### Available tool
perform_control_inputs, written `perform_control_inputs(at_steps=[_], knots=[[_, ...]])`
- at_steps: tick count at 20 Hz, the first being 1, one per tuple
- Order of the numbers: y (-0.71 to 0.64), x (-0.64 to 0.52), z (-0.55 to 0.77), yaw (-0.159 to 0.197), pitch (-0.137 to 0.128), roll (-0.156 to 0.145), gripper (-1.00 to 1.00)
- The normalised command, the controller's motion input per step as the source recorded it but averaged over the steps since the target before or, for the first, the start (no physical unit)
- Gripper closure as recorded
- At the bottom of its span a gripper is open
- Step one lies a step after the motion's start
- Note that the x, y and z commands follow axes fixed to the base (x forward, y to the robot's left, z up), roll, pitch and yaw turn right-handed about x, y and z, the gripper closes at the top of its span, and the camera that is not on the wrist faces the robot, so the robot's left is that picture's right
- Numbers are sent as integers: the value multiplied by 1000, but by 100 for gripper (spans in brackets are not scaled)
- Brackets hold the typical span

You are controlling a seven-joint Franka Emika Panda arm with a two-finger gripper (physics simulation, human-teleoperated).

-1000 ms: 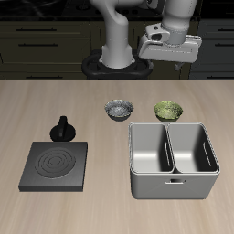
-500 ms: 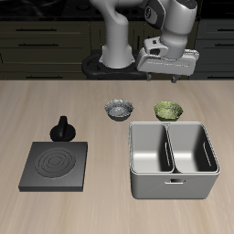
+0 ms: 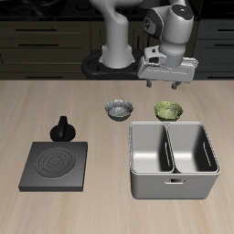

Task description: Place the green bowl on the flat stove

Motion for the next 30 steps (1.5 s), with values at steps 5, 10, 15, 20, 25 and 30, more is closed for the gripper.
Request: perform_control_inputs(at_steps=[5,10,15,20,25,30], knots=[[-191,-48,-299,-65,-9,32,-100],[-174,29,-206,-33,-33,28,-100],[-121,-19,-226,-21,-21,-15,-100],[-34,-80,-287,4,-23,-3,-100],[-21,-30,-289,-10,17,0,-100],[110,-93,-197,-23,19,37,-100]])
